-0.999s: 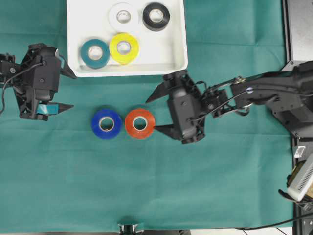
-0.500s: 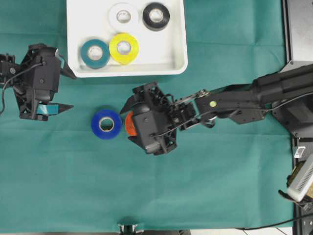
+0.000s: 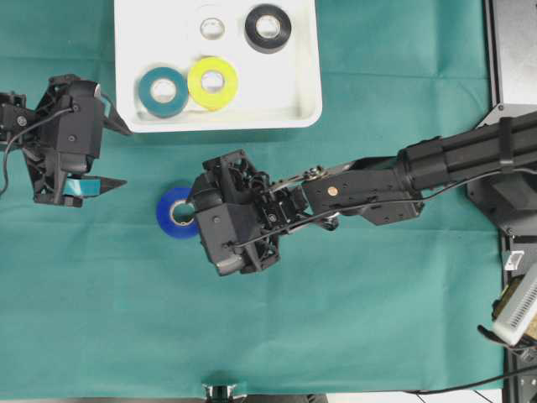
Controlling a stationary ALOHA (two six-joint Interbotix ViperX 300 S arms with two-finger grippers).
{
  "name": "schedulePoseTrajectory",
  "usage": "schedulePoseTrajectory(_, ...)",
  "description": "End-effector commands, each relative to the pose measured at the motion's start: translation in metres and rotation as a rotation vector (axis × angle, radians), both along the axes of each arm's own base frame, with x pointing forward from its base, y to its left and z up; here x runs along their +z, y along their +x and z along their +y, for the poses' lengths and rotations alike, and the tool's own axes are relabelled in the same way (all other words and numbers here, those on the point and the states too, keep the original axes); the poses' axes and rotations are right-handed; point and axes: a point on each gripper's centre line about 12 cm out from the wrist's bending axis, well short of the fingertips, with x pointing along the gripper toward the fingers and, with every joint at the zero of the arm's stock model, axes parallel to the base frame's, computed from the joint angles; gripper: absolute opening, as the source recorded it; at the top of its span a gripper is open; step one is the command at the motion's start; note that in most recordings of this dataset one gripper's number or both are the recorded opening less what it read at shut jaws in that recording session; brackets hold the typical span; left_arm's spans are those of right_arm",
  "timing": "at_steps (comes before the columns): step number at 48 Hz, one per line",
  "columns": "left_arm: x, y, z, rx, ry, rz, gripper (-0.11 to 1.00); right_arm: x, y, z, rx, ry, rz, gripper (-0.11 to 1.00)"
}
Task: Put the tape alternately from left to right into the white case.
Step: 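Release the teal roll and move the right gripper over the blue roll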
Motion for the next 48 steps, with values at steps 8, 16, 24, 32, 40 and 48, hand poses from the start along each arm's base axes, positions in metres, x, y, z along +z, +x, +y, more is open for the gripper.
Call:
schedulePoseTrajectory(8, 0.007, 0.003, -0.001, 0.000, -0.003, -0.029, 0.98, 0.004, 0.014, 0.004, -0.014, 0.022, -0.020, 0.84)
schedulePoseTrajectory(16, 0.007, 0.003, -0.001, 0.000, -0.003, -0.028, 0.98, -0.006, 0.018, 0.006, -0.030, 0.036, -0.003, 0.84)
schedulePoseTrajectory(24, 0.006, 0.003, -0.001, 0.000, -0.003, -0.026, 0.98, -0.013, 0.022, 0.007, -0.047, 0.053, 0.011, 0.84)
schedulePoseTrajectory(32, 0.006, 0.003, -0.001, 0.000, -0.003, -0.026, 0.98, -0.019, 0.023, 0.007, -0.056, 0.060, 0.021, 0.84)
schedulePoseTrajectory(40, 0.006, 0.003, -0.001, 0.000, -0.003, -0.026, 0.98, -0.020, 0.024, 0.007, -0.065, 0.067, 0.023, 0.84)
schedulePoseTrajectory(48, 0.006, 0.003, -0.001, 0.000, -0.003, -0.026, 0.98, -0.018, 0.026, 0.007, -0.065, 0.069, 0.017, 0.82)
